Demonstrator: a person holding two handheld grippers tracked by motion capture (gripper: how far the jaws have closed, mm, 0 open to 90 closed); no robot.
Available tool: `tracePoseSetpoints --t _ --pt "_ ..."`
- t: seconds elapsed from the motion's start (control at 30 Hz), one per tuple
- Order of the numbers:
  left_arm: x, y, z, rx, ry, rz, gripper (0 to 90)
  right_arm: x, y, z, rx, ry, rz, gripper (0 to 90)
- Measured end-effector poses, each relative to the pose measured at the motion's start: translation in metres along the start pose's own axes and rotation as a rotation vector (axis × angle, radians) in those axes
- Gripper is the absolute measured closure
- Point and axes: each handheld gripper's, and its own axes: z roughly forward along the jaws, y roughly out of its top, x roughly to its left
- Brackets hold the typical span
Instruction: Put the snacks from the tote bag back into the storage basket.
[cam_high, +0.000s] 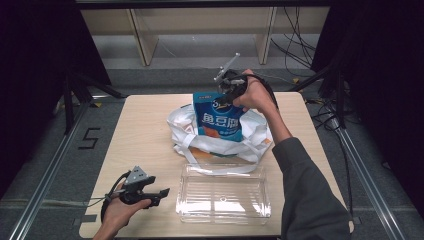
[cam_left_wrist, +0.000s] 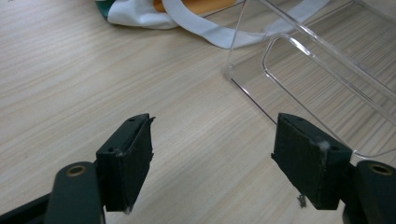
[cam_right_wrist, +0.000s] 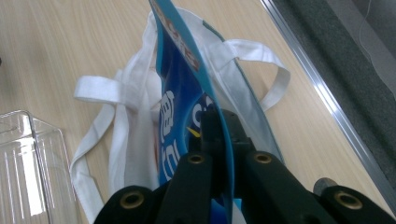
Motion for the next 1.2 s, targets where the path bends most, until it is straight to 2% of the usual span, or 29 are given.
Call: tracePoseSetpoints --t 0.07,0.1,0.17,0.2,0.23,0.27,0.3,0.33,0.37,0.43,0.47,0.5,0.6,0.63,0.7,0.73,0.8,0.83,0.87,0.9,0.97,1.0,1.07,1.1,1.13,1.2 --pt "-0.001 -0.002 -0.001 0.0 0.01 0.007 28.8 0.0 0.001 -0.001 0.009 0.006 -0.01 90.0" --pt "-0.002 -0.002 0.0 -0.012 0.01 -0.006 29.3 0.0 0.003 -0.001 0.013 0.007 -0.03 90.0" --pt "0.001 -0.001 0.0 -0.002 -0.001 0.02 29.3 0.001 0.005 -0.002 0.012 0.005 -0.045 90.0" --pt "0.002 0.0 -0.001 0.022 0.001 0.023 29.2 0.001 0.007 -0.002 0.01 0.007 -0.048 90.0" --pt "0.001 -0.001 0.0 0.008 0.003 0.004 28.9 0.001 0.008 -0.002 0.015 0.009 -0.051 90.0" --pt "0.002 -0.002 -0.001 0.014 0.003 0.016 28.7 0.001 0.01 -0.003 0.022 0.003 -0.052 90.0" --pt "0.002 -0.002 -0.001 0.012 0.005 0.006 28.6 0.001 0.012 -0.004 0.019 0.001 -0.059 90.0" --pt "0.001 -0.002 0.0 -0.013 0.006 -0.023 28.3 0.002 0.015 -0.006 0.012 0.0 -0.062 90.0" --pt "0.003 -0.002 0.0 -0.007 0.009 -0.005 28.2 0.002 0.017 -0.009 0.006 0.005 -0.066 90.0" --pt "0.004 -0.002 -0.002 0.018 0.008 -0.01 27.8 0.003 0.022 -0.014 0.011 0.0 -0.074 90.0" --pt "0.003 -0.003 -0.001 0.003 0.014 -0.013 27.8 0.004 0.025 -0.017 0.014 -0.013 -0.076 90.0" --pt "0.006 -0.002 -0.003 0.015 0.017 0.019 27.8 0.004 0.028 -0.02 0.012 -0.01 -0.082 90.0" --pt "0.006 -0.003 -0.002 0.003 0.023 -0.003 27.8 0.009 0.037 -0.034 0.015 -0.007 -0.085 90.0" --pt "0.005 -0.003 -0.001 -0.014 0.022 -0.031 27.8 0.011 0.041 -0.039 0.009 -0.014 -0.086 90.0" --pt "0.008 -0.003 -0.003 0.004 0.021 0.001 27.8 0.012 0.048 -0.049 -0.004 -0.008 -0.112 90.0" --pt "0.007 -0.003 -0.003 0.007 0.02 -0.018 27.8 0.016 0.051 -0.054 -0.009 -0.019 -0.1 90.0" --pt "0.007 -0.003 -0.002 -0.004 0.033 -0.026 27.8 0.021 0.056 -0.063 -0.008 -0.025 -0.08 90.0" --pt "0.008 -0.004 -0.003 0.011 0.031 -0.011 27.9 0.022 0.058 -0.066 -0.01 -0.022 -0.096 90.0" --pt "0.008 -0.004 -0.003 0.005 0.036 -0.007 27.8 0.025 0.06 -0.07 -0.011 -0.016 -0.104 90.0" --pt "0.008 -0.003 -0.003 0.001 0.03 -0.017 27.8 0.027 0.062 -0.073 -0.017 -0.02 -0.122 90.0" --pt "0.01 -0.004 -0.003 0.006 0.039 -0.005 27.9 0.032 0.065 -0.08 -0.016 -0.01 -0.123 90.0" --pt "0.009 -0.005 -0.003 0.007 0.036 -0.027 27.8 0.034 0.066 -0.084 -0.021 -0.013 -0.132 90.0" --pt "0.009 -0.005 -0.004 0.006 0.036 -0.025 27.9 0.037 0.067 -0.088 -0.019 -0.006 -0.129 90.0" --pt "0.011 -0.005 -0.004 0.009 0.027 -0.019 27.8 0.042 0.068 -0.097 -0.031 0.002 -0.144 90.0" --pt "0.01 -0.005 -0.003 0.002 0.034 -0.034 27.8 0.044 0.068 -0.1 -0.034 -0.002 -0.142 90.0" --pt "0.012 -0.005 -0.004 0.011 0.035 -0.03 27.8 0.048 0.067 -0.108 -0.038 0.002 -0.14 90.0"
